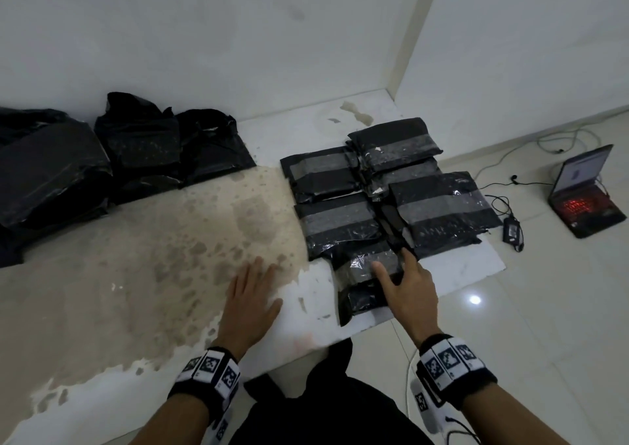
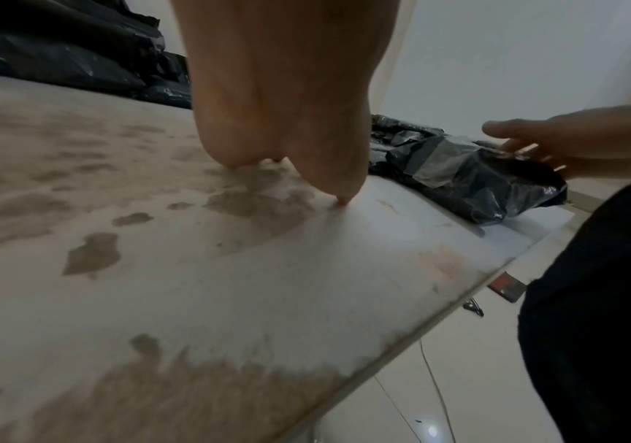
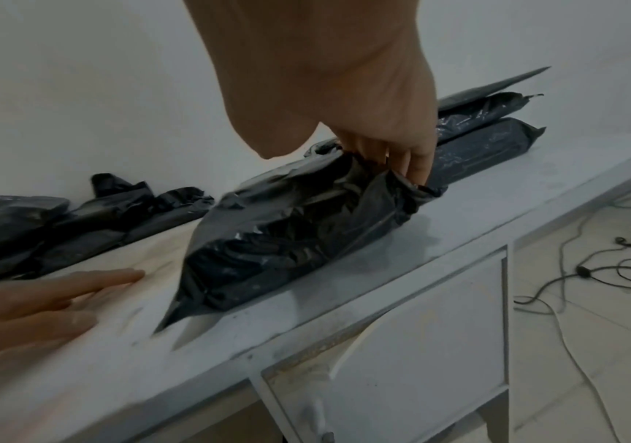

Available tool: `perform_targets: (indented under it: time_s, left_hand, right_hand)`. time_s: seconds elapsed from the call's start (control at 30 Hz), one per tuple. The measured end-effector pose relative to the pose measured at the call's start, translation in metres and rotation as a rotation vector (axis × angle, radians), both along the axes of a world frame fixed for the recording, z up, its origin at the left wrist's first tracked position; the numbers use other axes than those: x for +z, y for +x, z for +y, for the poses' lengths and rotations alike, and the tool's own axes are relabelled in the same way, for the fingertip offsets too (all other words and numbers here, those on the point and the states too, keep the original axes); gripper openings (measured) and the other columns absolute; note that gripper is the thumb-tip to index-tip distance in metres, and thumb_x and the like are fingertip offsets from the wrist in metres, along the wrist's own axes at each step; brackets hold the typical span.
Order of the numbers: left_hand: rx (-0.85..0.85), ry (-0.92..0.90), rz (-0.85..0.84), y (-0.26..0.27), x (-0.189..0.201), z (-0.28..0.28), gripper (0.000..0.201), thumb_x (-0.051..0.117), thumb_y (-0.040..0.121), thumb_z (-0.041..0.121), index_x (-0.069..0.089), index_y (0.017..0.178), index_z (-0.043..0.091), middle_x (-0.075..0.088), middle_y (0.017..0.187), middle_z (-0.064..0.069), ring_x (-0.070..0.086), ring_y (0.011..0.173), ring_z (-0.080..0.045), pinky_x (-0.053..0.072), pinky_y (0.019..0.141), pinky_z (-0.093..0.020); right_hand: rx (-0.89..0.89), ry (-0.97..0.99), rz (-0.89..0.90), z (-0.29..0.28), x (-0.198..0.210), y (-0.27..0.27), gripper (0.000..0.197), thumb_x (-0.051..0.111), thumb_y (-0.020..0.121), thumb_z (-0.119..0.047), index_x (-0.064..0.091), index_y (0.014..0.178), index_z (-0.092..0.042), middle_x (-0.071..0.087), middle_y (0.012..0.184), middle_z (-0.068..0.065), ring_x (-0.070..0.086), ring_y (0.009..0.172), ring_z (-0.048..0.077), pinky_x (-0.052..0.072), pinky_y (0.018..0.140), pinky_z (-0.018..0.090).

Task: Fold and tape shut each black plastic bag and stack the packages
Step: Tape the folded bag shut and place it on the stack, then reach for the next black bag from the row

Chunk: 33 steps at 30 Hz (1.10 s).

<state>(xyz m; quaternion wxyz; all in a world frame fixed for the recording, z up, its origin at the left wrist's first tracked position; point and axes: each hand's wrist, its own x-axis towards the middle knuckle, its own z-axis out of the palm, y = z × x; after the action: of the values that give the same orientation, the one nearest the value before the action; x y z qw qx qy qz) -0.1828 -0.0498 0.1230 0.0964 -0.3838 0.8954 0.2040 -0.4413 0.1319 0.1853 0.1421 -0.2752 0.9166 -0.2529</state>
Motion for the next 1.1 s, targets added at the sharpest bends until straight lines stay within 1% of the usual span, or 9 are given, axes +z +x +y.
perform_targets:
  time_s: [0.07, 0.17, 0.3, 0.37, 0.53, 0.63, 0.8, 0.9, 1.1]
  left_hand:
    - [0.006, 0.007, 0.005, 0.000, 0.002, 0.000, 0.084, 0.009, 0.084, 0.064, 0.007, 0.161, 0.029, -0.008, 0.168, 0.000, -0.008, 0.155, -0.024, 0.000, 0.124, -0.043]
    - [0.007, -0.011, 0.013, -0.001, 0.001, 0.000, 0.083, 0.011, 0.085, 0.062, 0.010, 0.161, 0.029, -0.003, 0.169, -0.001, -0.004, 0.156, -0.025, 0.003, 0.124, -0.044]
    - [0.008, 0.002, 0.027, 0.001, -0.001, 0.000, 0.081, 0.014, 0.087, 0.061, 0.012, 0.161, 0.028, -0.002, 0.169, -0.001, -0.003, 0.156, -0.025, 0.004, 0.124, -0.045]
    - [0.007, 0.000, 0.030, 0.001, 0.000, 0.000, 0.081, 0.012, 0.087, 0.061, 0.011, 0.161, 0.028, -0.004, 0.169, 0.000, -0.005, 0.156, -0.024, 0.002, 0.124, -0.044]
    - [-0.017, -0.007, 0.043, 0.003, 0.007, -0.003, 0.083, 0.008, 0.084, 0.055, 0.017, 0.161, 0.024, -0.001, 0.169, -0.001, -0.003, 0.156, -0.024, 0.004, 0.124, -0.042]
    - [0.010, 0.043, 0.104, 0.010, 0.010, -0.004, 0.070, 0.020, 0.092, 0.046, 0.029, 0.157, 0.023, 0.012, 0.168, -0.002, 0.006, 0.155, -0.024, 0.008, 0.123, -0.040]
    - [0.182, 0.000, 0.241, 0.033, 0.019, -0.009, 0.060, 0.026, 0.091, 0.041, 0.052, 0.142, 0.020, 0.045, 0.148, -0.005, 0.040, 0.138, -0.028, 0.029, 0.114, -0.044]
    - [0.359, 0.003, 0.221, 0.053, 0.020, -0.026, 0.065, 0.024, 0.089, 0.043, 0.051, 0.142, 0.019, 0.042, 0.149, -0.006, 0.038, 0.139, -0.027, 0.025, 0.117, -0.042]
    - [0.625, -0.060, 0.235, 0.101, 0.029, -0.069, 0.053, 0.040, 0.092, 0.028, 0.052, 0.141, 0.014, 0.042, 0.152, -0.012, 0.036, 0.142, -0.034, 0.026, 0.118, -0.050]
  right_hand:
    - [0.050, 0.010, 0.119, 0.008, 0.003, 0.007, 0.082, 0.056, 0.090, -0.068, 0.045, 0.147, -0.010, 0.060, 0.132, 0.017, 0.053, 0.119, 0.037, 0.049, 0.096, 0.052]
    - [0.196, -0.005, 0.300, 0.012, 0.007, 0.016, 0.084, 0.047, 0.090, -0.073, 0.044, 0.149, -0.014, 0.053, 0.134, 0.015, 0.050, 0.118, 0.034, 0.047, 0.094, 0.049]
    - [0.377, 0.106, 0.301, -0.009, -0.001, 0.024, 0.093, 0.033, 0.087, -0.084, 0.031, 0.158, -0.024, 0.035, 0.158, 0.018, 0.030, 0.147, 0.037, 0.034, 0.114, 0.054]
    - [0.419, 0.187, 0.299, -0.018, -0.009, 0.022, 0.094, 0.029, 0.086, -0.085, 0.027, 0.160, -0.027, 0.025, 0.164, 0.018, 0.020, 0.153, 0.037, 0.029, 0.117, 0.057]
    - [0.443, 0.221, 0.307, -0.026, -0.015, 0.009, 0.089, 0.037, 0.085, -0.079, 0.037, 0.156, -0.024, 0.033, 0.161, 0.020, 0.031, 0.148, 0.041, 0.039, 0.109, 0.061]
    - [0.443, 0.219, 0.325, -0.025, -0.017, 0.010, 0.089, 0.036, 0.085, -0.079, 0.037, 0.156, -0.024, 0.033, 0.161, 0.019, 0.029, 0.149, 0.040, 0.038, 0.110, 0.060]
    - [0.449, 0.171, 0.371, -0.024, -0.016, 0.013, 0.089, 0.039, 0.085, -0.077, 0.037, 0.157, -0.024, 0.031, 0.161, 0.020, 0.025, 0.151, 0.040, 0.027, 0.117, 0.059]
    - [0.515, 0.140, 0.406, -0.027, -0.016, 0.017, 0.087, 0.038, 0.087, -0.075, 0.037, 0.157, -0.022, 0.030, 0.161, 0.021, 0.023, 0.151, 0.040, 0.023, 0.119, 0.058]
    - [0.684, 0.109, 0.439, -0.043, -0.020, 0.032, 0.081, 0.034, 0.093, -0.070, 0.046, 0.152, -0.016, 0.038, 0.156, 0.024, 0.029, 0.148, 0.043, 0.026, 0.117, 0.059]
